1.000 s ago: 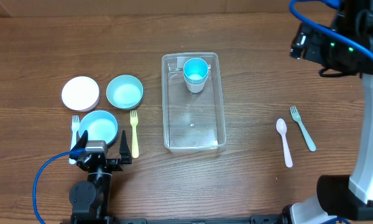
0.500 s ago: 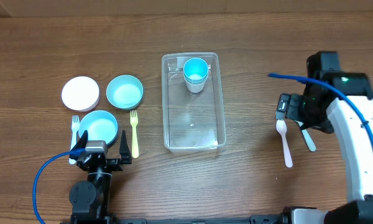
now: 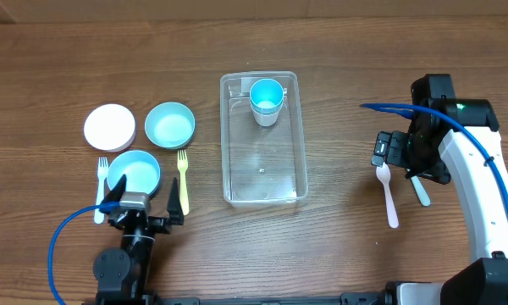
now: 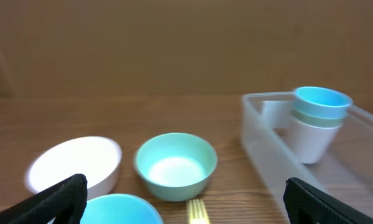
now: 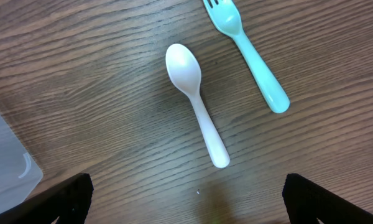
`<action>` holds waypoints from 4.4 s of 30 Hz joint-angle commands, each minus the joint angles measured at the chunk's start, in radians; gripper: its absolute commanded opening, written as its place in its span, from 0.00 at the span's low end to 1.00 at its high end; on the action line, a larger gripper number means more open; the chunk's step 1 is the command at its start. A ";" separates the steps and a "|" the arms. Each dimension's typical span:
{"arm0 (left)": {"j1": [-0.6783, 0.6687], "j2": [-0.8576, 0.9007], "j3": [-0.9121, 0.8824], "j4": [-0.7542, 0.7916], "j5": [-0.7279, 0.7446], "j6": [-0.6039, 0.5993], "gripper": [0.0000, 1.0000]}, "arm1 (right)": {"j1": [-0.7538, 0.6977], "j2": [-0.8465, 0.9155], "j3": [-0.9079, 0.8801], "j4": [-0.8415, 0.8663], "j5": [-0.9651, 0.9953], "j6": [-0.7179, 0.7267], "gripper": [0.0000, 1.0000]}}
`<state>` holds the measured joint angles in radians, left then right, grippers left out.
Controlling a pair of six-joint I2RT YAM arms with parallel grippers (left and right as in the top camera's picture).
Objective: Pack container
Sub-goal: 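Reach the left gripper to the front teal bowl and grasp it, then place the teal bowl into the container's lower half, then return the left gripper and grasp the back teal bowl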
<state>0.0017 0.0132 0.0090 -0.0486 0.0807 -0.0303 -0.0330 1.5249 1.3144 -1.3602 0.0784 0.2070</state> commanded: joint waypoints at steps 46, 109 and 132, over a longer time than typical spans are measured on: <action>-0.010 1.459 0.761 -0.482 -0.016 0.091 0.84 | -0.004 -0.008 0.000 0.006 0.007 -0.002 1.00; -0.774 1.788 1.428 -0.721 -0.301 0.064 0.04 | -0.004 -0.008 0.000 0.006 0.006 -0.002 1.00; -0.371 1.544 1.612 -1.099 -0.202 -0.194 0.61 | -0.004 -0.008 0.000 0.006 0.007 -0.002 1.00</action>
<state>-0.4759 1.5669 1.6127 -1.1110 -0.2234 -0.1654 -0.0330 1.5253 1.3125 -1.3571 0.0784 0.2073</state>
